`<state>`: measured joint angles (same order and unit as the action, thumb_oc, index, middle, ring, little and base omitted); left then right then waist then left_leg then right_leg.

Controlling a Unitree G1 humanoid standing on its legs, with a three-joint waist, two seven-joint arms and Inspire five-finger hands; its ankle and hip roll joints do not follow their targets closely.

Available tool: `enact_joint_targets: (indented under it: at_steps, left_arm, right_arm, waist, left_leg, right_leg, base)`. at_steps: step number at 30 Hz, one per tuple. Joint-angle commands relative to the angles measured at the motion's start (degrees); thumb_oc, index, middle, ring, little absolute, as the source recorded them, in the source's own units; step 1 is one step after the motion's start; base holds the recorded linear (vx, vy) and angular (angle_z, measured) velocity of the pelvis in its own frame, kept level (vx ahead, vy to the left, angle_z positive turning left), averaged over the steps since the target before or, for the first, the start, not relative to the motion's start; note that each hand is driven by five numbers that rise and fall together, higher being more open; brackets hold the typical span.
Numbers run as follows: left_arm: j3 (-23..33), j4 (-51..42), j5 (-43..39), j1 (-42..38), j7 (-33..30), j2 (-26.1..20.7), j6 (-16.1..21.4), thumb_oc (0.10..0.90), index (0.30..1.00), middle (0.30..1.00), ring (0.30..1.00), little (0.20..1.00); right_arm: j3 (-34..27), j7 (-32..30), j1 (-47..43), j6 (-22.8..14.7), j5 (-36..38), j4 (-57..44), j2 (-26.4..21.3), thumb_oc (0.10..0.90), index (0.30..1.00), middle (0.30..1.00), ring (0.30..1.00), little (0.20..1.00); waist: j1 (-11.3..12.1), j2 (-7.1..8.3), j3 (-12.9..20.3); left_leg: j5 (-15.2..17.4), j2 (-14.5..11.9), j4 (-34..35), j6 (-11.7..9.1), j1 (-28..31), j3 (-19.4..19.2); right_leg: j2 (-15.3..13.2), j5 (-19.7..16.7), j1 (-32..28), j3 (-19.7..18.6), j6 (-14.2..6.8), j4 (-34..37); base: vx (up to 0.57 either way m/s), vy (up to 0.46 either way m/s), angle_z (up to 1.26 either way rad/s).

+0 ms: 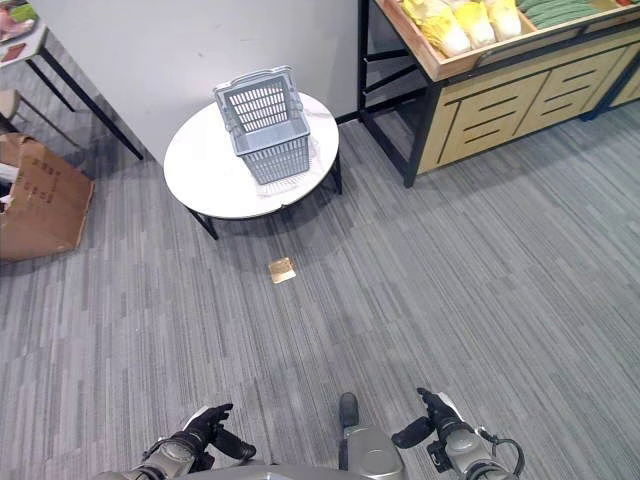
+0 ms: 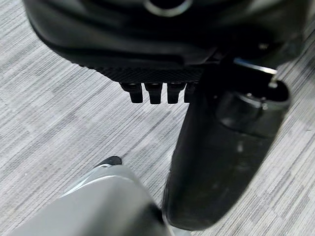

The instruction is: Get the vegetables into the basket

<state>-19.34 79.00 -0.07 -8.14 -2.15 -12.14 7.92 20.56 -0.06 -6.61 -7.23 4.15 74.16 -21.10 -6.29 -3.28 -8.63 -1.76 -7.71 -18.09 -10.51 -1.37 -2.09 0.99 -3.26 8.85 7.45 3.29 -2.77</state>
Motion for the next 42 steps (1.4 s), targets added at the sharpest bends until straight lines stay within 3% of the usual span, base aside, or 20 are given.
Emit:
enact_joint_targets:
  at_steps: [1, 4, 6, 9, 10, 14, 17, 18, 24, 29, 33, 34, 36, 39, 42]
  left_arm:
    - [-0.66, -0.66, -0.2, 0.1, -0.41, -1.56, 0.05, 0.9, 1.0, 1.0, 1.0, 1.0]
    - [-0.8, -0.71, 0.03, 0.71, -0.92, -1.39, 0.1, 0.9, 1.0, 1.0, 1.0, 1.0]
    - [-0.62, -0.63, -0.32, 1.23, -1.15, -1.16, 0.3, 0.9, 1.0, 1.0, 1.0, 1.0]
    - [-0.5, -0.56, -0.44, 1.44, -0.99, -1.07, 0.42, 0.9, 1.0, 1.0, 1.0, 1.0]
    - [-0.09, -0.16, -0.37, 1.97, -0.64, -1.02, 0.56, 0.9, 1.0, 1.0, 1.0, 1.0]
    - [0.17, 0.37, 0.36, 2.17, -0.3, -1.63, 0.34, 0.9, 1.0, 1.0, 1.0, 1.0]
    - [-0.37, 0.09, 1.57, 1.69, -0.38, -2.87, 0.34, 0.9, 1.0, 1.0, 1.0, 1.0]
    - [-0.37, 0.09, 1.57, 1.69, -0.38, -2.89, 0.34, 0.9, 1.0, 1.0, 1.0, 1.0]
    - [0.16, -0.62, 1.97, 1.16, -0.58, -5.57, 0.2, 0.9, 1.0, 1.0, 1.0, 1.0]
    - [0.51, -0.53, 1.65, 1.31, -0.15, -6.39, 0.03, 0.9, 1.0, 1.0, 1.0, 1.0]
    - [0.52, -0.45, 1.28, 1.13, 0.24, -6.42, 0.11, 0.9, 1.0, 1.0, 1.0, 1.0]
    - [0.45, -0.33, 1.2, 0.49, 0.09, -6.37, 0.1, 0.9, 1.0, 1.0, 1.0, 1.0]
    - [0.24, -0.24, 1.17, 0.2, 0.04, -6.08, 0.11, 0.9, 1.0, 1.0, 1.0, 1.0]
    - [0.11, -0.34, 1.46, 0.18, 0.08, -5.45, 0.38, 0.9, 1.0, 1.0, 1.0, 1.0]
    - [-0.19, -0.09, 1.94, 0.75, 0.63, -4.69, 0.42, 0.9, 1.0, 1.0, 1.0, 1.0]
  right_arm:
    - [-1.89, -0.97, 0.92, -0.82, -0.22, 1.39, -2.12, 0.9, 1.0, 1.0, 1.0, 1.0]
    - [-1.13, -1.56, 1.18, -0.69, -1.99, 1.57, -2.38, 0.9, 1.0, 1.0, 1.0, 1.0]
    - [-1.4, -1.76, 1.55, -0.85, -1.79, 1.45, -2.32, 0.9, 1.0, 1.0, 1.0, 1.0]
    - [-1.55, -1.8, 1.77, -0.9, -1.79, 1.39, -2.26, 0.9, 1.0, 1.0, 1.0, 1.0]
    - [-1.84, -1.56, 1.98, -1.06, -1.92, 1.52, -2.19, 0.9, 1.0, 1.0, 1.0, 1.0]
    - [-2.03, -1.17, 2.53, -0.54, -3.1, 2.49, -1.23, 0.9, 1.0, 1.0, 1.0, 1.0]
    - [-1.38, -0.76, 2.21, -0.2, -3.55, 2.43, 0.3, 0.9, 1.0, 1.0, 1.0, 1.0]
    - [-1.38, -0.76, 2.21, -0.2, -3.55, 2.44, 0.32, 0.9, 1.0, 1.0, 1.0, 1.0]
    - [0.61, -0.29, 0.74, -0.17, -3.41, 0.59, 2.4, 0.9, 1.0, 1.0, 1.0, 1.0]
    - [1.22, -0.27, 0.22, -0.34, -2.71, -0.36, 3.03, 0.9, 1.0, 1.0, 1.0, 1.0]
    - [1.55, -0.08, 0.05, -0.43, -2.42, -0.44, 3.12, 0.9, 1.0, 1.0, 1.0, 1.0]
    - [1.56, -0.18, -0.16, -0.51, -2.06, -0.2, 3.25, 0.9, 1.0, 1.0, 1.0, 1.0]
    - [1.71, -0.2, -0.29, -0.56, -1.82, -0.19, 3.37, 0.9, 1.0, 1.0, 1.0, 1.0]
    - [1.93, -0.09, -0.06, -0.58, -1.83, -0.74, 3.15, 0.9, 1.0, 1.0, 1.0, 1.0]
    - [1.38, 0.14, 0.83, -0.54, -1.56, -0.83, 2.53, 0.9, 1.0, 1.0, 1.0, 1.0]
  waist:
    - [-0.48, 1.76, -2.66]
    - [0.96, 1.75, -2.81]
    - [1.63, 1.02, -3.0]
    - [1.98, 0.78, -3.06]
    - [2.56, 0.41, -2.73]
    - [2.55, 1.59, -1.07]
    - [2.3, 3.88, -0.78]
    - [2.37, 3.92, -0.75]
    - [3.27, 6.64, -1.63]
    - [3.64, 6.63, -1.92]
    - [3.33, 6.49, -2.37]
    - [2.94, 6.18, -2.82]
    - [2.44, 6.16, -3.12]
    - [0.72, 5.7, -4.09]
    - [-0.16, 4.85, -3.42]
  left_leg:
    - [-5.17, 0.65, 2.06, 3.61, -3.48, -4.77]
    - [-3.74, -0.18, 10.45, 4.31, -8.35, -4.95]
    - [-7.26, -1.46, 15.36, 3.58, -10.14, -4.53]
    - [-8.73, -1.99, 17.37, 3.32, -10.55, -4.49]
    - [-10.53, -2.36, 19.83, 2.89, -11.09, -3.99]
    - [-8.5, -1.52, 19.52, 4.04, -8.99, -7.13]
    - [-5.16, 0.65, 17.65, 6.25, -8.41, -10.4]
    - [-5.12, 0.66, 17.62, 6.27, -8.42, -10.49]
    - [-1.91, 3.39, 17.17, 8.71, -7.76, -13.26]
    - [-0.88, 4.27, 19.58, 9.98, -4.97, -13.87]
    - [-0.04, 4.49, 20.26, 10.01, -2.71, -14.16]
    - [0.69, 4.33, 20.78, 9.67, -1.23, -14.08]
    - [1.29, 4.67, 20.93, 9.37, -0.18, -13.41]
    - [3.54, 5.64, 20.86, 8.6, 3.18, -10.25]
    - [5.37, 5.89, 19.81, 8.05, 5.97, -7.25]
  right_leg:
    - [-5.26, 1.65, -0.11, -3.65, -5.77, -4.42]
    - [-6.3, 3.07, -2.17, -4.23, -6.77, -3.25]
    - [-6.01, 4.07, -3.53, -5.0, -7.06, -3.35]
    - [-5.83, 4.6, -4.38, -5.47, -7.17, -3.42]
    - [-5.6, 5.08, -6.07, -7.06, -7.47, -3.1]
    - [-8.27, 5.21, -8.31, -9.63, -9.47, -2.48]
    - [-11.42, 0.88, -6.89, -12.14, -11.85, -3.08]
    - [-11.45, 0.88, -6.85, -12.22, -11.88, -3.08]
    - [-13.97, -8.46, -3.65, -13.06, -13.86, -5.21]
    - [-13.11, -10.42, -0.62, -10.6, -13.57, -11.64]
    - [-11.02, -8.74, 2.14, -9.82, -12.92, -11.54]
    - [-9.44, -5.63, 4.23, -8.59, -12.53, -8.66]
    - [-8.88, -5.04, 5.64, -8.09, -12.65, -5.52]
    - [-8.07, -7.2, 9.05, -8.37, -13.23, -0.59]
    - [-7.71, -7.66, 8.61, -8.62, -12.69, -0.82]
  base:
    - [0.1, -0.003, 0.44]
    - [0.23, 0.077, 0.26]
    - [0.19, 0.111, -0.13]
    - [0.18, 0.106, -0.49]
    - [0.36, 0.257, -0.4]
    - [0.28, 0.293, -0.41]
    - [0.15, 0.292, -0.46]
    - [0.1, 0.242, -0.53]
    - [0.07, 0.196, -0.24]
    - [0.08, 0.156, -0.09]
    - [0.12, 0.067, -0.1]
    - [0.16, 0.012, -0.04]
    - [0.18, -0.01, 0.03]
    - [0.28, -0.096, 0.24]
    - [0.31, -0.175, 1.08]
